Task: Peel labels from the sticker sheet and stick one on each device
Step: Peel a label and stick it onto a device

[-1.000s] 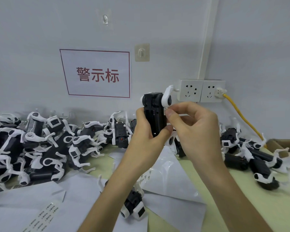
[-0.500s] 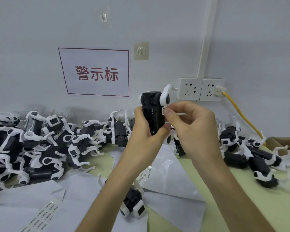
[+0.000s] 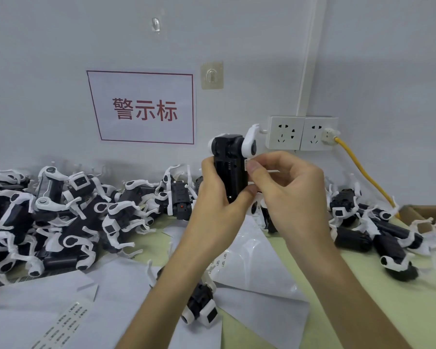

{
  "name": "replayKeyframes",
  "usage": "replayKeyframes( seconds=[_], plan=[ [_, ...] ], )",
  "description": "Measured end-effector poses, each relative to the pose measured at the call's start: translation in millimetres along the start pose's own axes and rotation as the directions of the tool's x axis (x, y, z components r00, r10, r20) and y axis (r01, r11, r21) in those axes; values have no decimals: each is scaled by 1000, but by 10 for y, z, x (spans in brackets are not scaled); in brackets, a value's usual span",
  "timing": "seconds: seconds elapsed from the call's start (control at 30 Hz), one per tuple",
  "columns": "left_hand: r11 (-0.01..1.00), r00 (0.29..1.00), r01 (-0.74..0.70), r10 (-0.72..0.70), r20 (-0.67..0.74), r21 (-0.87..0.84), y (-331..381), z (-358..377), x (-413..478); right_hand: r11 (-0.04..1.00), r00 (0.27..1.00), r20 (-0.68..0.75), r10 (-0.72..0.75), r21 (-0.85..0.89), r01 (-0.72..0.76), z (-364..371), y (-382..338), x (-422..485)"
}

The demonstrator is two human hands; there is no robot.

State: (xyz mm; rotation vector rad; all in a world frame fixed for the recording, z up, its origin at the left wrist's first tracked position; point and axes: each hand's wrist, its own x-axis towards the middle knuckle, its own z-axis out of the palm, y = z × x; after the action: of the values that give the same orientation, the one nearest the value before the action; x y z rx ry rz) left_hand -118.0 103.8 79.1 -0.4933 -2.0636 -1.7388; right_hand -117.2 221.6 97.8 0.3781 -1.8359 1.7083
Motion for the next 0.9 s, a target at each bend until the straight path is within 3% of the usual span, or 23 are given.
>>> replayKeyframes(
  seconds=[0.53,0.9],
  plan=[
    [994,998,-60,63,-30,91,7,18,-2,998,999,-30,46,54,-44,12,15,-12],
    [997,999,-43,43,-6,61,-3,-10,-3,959,978,35,207,189,-210,-34,69,41]
  ],
)
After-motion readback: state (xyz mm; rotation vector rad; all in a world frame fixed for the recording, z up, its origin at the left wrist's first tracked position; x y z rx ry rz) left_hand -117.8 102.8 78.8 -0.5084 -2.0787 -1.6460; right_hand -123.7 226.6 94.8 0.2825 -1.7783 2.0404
